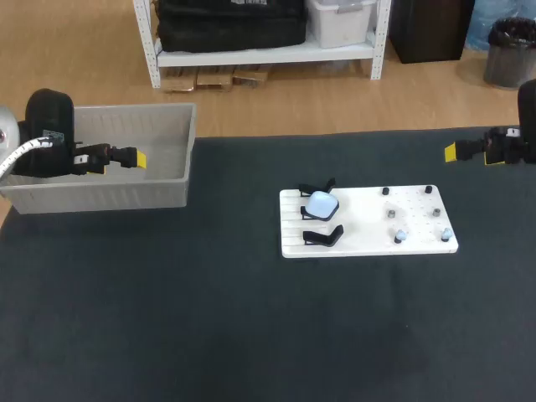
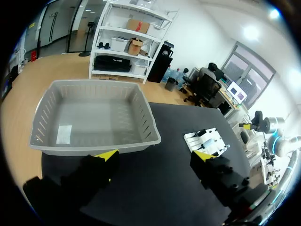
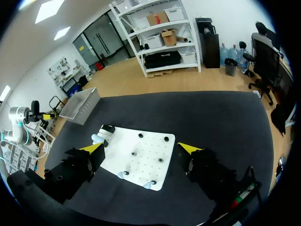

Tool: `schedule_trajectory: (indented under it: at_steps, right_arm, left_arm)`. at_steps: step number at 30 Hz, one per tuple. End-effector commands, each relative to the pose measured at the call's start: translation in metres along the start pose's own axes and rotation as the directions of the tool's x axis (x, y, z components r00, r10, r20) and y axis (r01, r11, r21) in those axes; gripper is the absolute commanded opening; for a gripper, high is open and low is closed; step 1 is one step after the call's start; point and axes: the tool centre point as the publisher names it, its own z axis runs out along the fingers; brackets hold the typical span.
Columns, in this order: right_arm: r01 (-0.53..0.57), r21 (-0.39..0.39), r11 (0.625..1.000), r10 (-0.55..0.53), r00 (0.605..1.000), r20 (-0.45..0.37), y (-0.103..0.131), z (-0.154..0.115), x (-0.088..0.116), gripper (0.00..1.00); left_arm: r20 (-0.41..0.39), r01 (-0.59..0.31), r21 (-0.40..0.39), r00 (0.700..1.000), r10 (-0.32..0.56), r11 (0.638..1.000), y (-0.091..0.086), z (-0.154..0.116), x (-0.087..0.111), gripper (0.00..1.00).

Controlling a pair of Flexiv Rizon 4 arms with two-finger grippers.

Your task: Pick up each earbud case from the left stands, insert the matching earbuds, close the lid, and place the case in the box.

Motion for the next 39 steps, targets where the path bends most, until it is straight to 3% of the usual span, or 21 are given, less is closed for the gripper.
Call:
schedule_trajectory:
  at_steps: [1,23,31,35,39]
  right_arm:
    - [0.000,0.000,1.000,0.000,1.000,0.000,0.000,0.000,0.000,1.00]
    - [0.000,0.000,1.000,0.000,1.000,0.000,0.000,0.000,0.000,1.00]
    - [0.000,0.000,1.000,0.000,1.000,0.000,0.000,0.000,0.000,1.00]
    - [0.000,0.000,1.000,0.000,1.000,0.000,0.000,0.000,0.000,1.00]
    - [0.000,0.000,1.000,0.000,1.000,0.000,0.000,0.000,0.000,1.00]
  left_arm:
    - [0.000,0.000,0.000,1.000,0.000,1.000,0.000,0.000,0.000,1.00]
    - [-0.002,-0.032,0.010,0.999,0.032,0.999,-0.002,0.001,0.000,1.00]
    - [0.030,-0.239,0.108,0.971,0.237,0.965,-0.018,0.000,-0.017,1.00]
    - [0.047,-0.344,0.190,0.939,0.341,0.920,-0.027,0.001,-0.026,1.00]
    - [0.072,-0.467,0.235,0.883,0.464,0.853,-0.039,0.004,-0.033,1.00]
